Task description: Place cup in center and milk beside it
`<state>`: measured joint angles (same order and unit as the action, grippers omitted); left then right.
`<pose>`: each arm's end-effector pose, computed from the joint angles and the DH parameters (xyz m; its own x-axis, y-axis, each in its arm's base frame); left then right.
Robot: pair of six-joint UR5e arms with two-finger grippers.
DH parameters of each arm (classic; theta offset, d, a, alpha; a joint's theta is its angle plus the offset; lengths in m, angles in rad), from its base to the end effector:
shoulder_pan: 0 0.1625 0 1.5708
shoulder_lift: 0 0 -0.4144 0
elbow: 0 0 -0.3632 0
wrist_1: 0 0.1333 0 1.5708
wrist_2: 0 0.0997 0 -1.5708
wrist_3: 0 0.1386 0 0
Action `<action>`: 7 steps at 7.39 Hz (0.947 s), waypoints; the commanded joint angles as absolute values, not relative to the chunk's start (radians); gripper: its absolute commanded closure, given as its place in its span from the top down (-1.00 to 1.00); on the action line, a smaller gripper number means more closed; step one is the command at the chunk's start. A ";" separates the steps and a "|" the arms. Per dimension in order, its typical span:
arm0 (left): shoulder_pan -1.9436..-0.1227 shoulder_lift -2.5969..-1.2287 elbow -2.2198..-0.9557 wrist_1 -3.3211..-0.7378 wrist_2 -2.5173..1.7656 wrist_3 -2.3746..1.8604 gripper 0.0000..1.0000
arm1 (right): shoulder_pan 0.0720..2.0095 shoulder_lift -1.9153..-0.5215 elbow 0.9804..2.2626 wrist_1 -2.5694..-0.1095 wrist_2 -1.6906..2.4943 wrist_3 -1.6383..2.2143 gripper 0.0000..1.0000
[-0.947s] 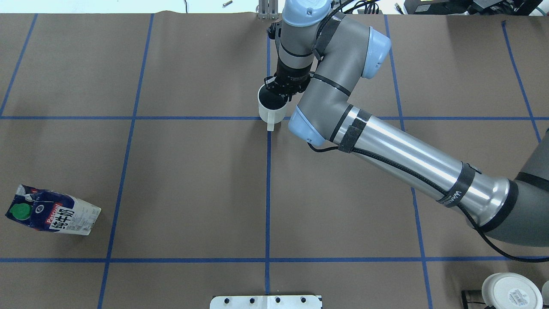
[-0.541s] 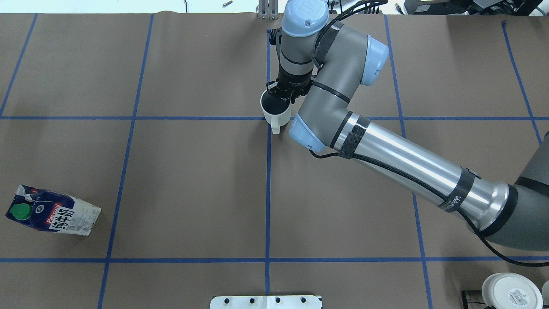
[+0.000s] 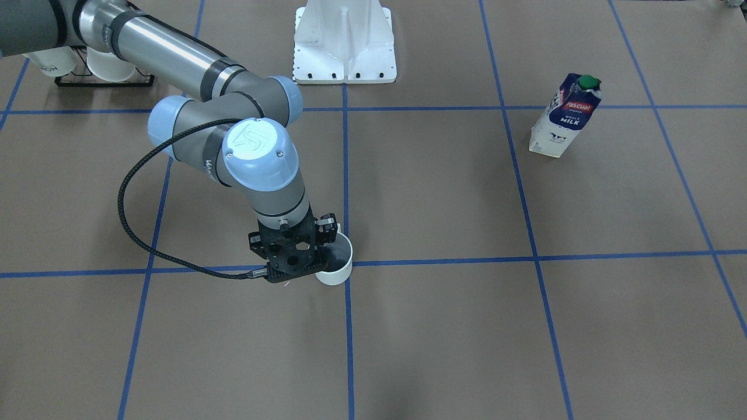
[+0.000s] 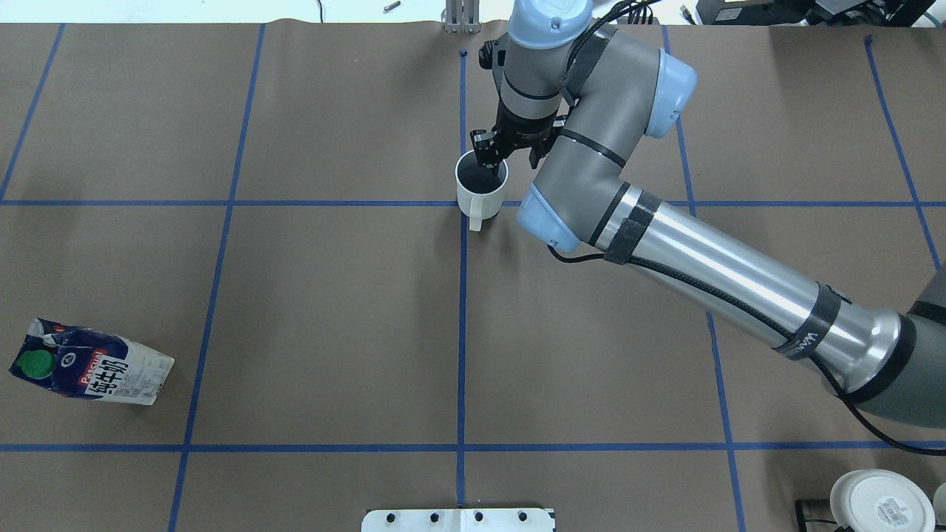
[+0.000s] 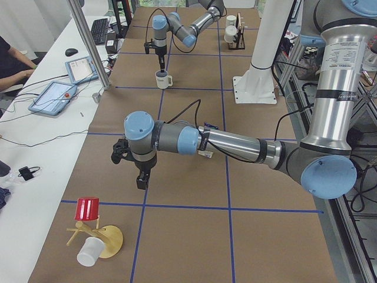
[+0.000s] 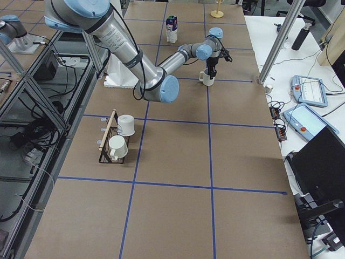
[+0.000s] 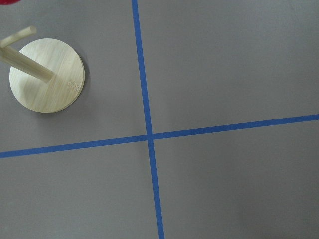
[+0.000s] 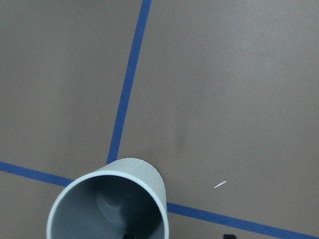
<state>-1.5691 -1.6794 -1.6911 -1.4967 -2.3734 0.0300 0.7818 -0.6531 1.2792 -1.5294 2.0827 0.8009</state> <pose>-0.0328 -0.5121 0.5718 0.6943 0.1417 -0.7056 -0.0225 0.9842 0.1754 -0.5050 -0.5935 0.2347 0.6779 -0.1821 0.7122 0.1014 0.9827 0.1547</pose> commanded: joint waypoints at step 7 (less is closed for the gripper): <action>-0.993 -1.341 -2.310 -1.804 -2.233 -0.769 0.97 | 0.997 -0.979 1.597 -1.652 2.180 0.788 1.00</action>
<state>-1.1743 -1.4047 -2.2583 -1.6574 -2.3232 -0.6230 0.9878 -0.9449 1.5736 -1.6553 2.1799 0.7912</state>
